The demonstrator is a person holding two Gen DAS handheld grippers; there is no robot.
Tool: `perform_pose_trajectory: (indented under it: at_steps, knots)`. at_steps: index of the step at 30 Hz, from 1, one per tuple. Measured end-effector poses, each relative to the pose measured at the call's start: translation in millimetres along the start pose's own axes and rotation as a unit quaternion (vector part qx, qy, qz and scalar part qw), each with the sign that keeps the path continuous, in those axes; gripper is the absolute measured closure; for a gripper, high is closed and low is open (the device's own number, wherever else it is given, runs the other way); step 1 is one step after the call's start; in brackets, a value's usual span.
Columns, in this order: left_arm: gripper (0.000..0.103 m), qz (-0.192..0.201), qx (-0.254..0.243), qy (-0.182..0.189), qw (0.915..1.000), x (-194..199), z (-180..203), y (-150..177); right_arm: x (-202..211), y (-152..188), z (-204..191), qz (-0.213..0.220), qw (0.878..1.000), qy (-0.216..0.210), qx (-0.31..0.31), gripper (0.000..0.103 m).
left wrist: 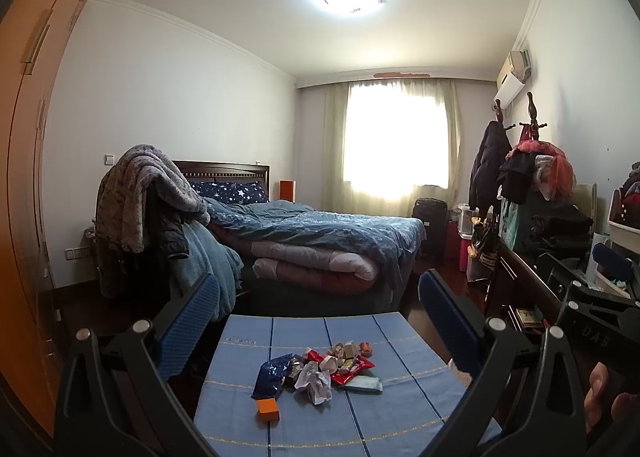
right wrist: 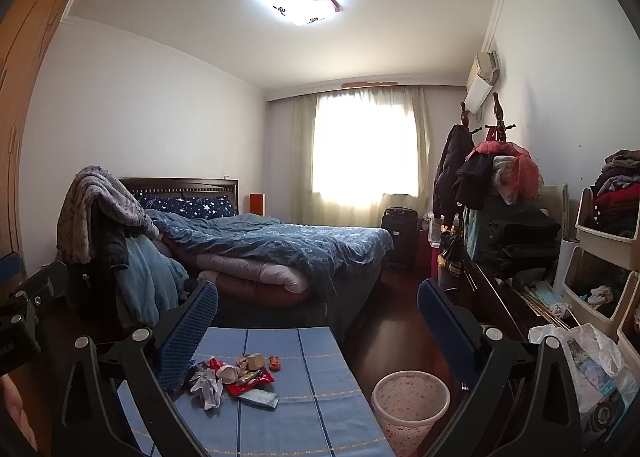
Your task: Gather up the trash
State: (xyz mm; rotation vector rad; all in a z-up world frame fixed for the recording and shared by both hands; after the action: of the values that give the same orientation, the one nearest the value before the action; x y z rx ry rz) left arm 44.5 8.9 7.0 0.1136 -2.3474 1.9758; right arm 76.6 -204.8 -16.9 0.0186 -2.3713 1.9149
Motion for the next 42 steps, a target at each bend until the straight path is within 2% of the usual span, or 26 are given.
perform_pose_trajectory:
  at_steps: [28, 42]
  knots:
    - [0.003, -0.009, -0.008, 0.0, 0.9999, -11.7, 7.6, 13.0, -11.4, 12.6, 3.1, -0.011, 1.0, -0.002, 0.0, 0.003]
    - [0.003, -0.027, -0.01, 0.001, 0.9996, -26.2, 7.2, 13.7, -24.9, 22.7, 9.3, -0.029, 1.0, -0.001, -0.001, 0.003]
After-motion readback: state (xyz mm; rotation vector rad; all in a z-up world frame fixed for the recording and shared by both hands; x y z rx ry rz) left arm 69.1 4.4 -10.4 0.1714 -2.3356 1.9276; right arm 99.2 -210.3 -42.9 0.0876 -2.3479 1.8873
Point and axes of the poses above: each gripper's, at about its wrist camera, not at the fingertips, and x roughly against the way its jaws point, z to its right, y to its underside, the point moved 5 cm from there along -x, roughly the way its jaws point, and after that the axes turned 12 degrees about -x, right-handed, at the moved point
